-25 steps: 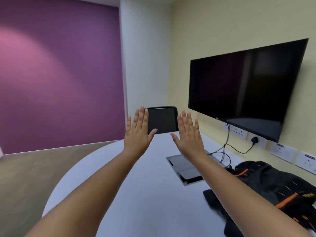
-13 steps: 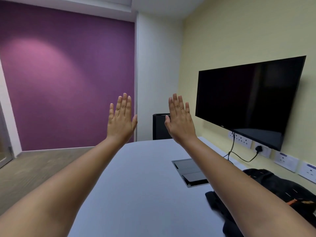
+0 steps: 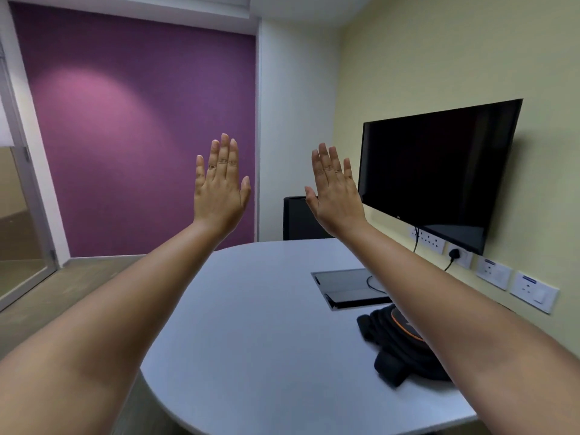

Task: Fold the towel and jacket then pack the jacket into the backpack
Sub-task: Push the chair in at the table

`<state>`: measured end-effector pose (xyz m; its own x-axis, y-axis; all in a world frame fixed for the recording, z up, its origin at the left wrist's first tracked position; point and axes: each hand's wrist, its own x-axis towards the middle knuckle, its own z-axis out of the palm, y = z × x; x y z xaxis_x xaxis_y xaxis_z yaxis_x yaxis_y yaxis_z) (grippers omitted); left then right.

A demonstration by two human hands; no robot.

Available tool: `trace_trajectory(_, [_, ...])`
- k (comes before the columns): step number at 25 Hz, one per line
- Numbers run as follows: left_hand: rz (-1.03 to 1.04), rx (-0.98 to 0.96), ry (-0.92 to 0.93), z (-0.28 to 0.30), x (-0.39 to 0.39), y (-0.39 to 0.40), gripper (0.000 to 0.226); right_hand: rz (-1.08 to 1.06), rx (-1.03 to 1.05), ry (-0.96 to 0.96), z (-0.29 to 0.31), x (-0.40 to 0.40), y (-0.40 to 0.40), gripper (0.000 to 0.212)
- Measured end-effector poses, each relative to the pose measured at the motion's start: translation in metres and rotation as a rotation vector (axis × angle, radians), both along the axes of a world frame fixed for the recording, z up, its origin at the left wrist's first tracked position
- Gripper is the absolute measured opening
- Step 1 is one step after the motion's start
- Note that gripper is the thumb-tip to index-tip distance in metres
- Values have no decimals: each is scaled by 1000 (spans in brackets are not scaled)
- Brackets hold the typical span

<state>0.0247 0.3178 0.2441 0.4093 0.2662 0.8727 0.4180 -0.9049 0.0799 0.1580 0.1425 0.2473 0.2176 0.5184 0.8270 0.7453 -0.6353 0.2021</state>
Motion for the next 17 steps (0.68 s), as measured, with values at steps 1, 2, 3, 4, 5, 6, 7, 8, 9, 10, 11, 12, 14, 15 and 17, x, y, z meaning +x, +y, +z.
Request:
trace_trajectory(1, [-2,3,0,1,-7,-8,66,0,2,3,1,-6,-7,66])
trace_trajectory(2, [-1,7,1,2,-16,-17,66,2,5,7,3,-14,-13,66])
trace_trajectory(3, [0,11,3,1,-24,-24,67,7,5,10,3,-21,-19,66])
trace_trajectory(4, [-1,10,8,0,-31,-30,68,17,-1,13,2,-28,-25,65])
trace_trajectory(5, [-1,7,13,-2,-38,-35,70,33,-7,13,1,-36,-30,64])
trace_trajectory(6, [2,6,17,-3,-44,-39,70,48,-15,9,0,-43,-34,63])
trace_trajectory(7, [4,8,19,-4,-51,-44,71,59,-22,7,-1,-52,-39,63])
trace_trajectory(8, [4,11,21,-4,-58,-47,71,67,-28,5,-1,-61,-42,62])
trace_trajectory(9, [3,13,25,-4,-64,-50,71,71,-31,5,-1,-69,-45,62])
trace_trajectory(10, [3,17,26,-4,-71,-53,71,70,-31,6,-2,-76,-48,62])
trace_trajectory(11, [3,24,25,-5,-77,-56,71,69,-30,9,-2,-83,-51,62])
trace_trajectory(12, [-1,29,29,-5,-85,-59,70,68,-28,14,-3,-92,-53,62])
trace_trajectory(14, [-13,28,43,-6,-102,-63,69,65,-22,14,-4,-110,-57,62])
trace_trajectory(15, [-19,17,45,-7,-111,-65,67,59,-23,8,-5,-119,-59,62])
trace_trajectory(17, [-37,-2,46,-9,-128,-72,65,35,-23,2,-7,-138,-68,62])
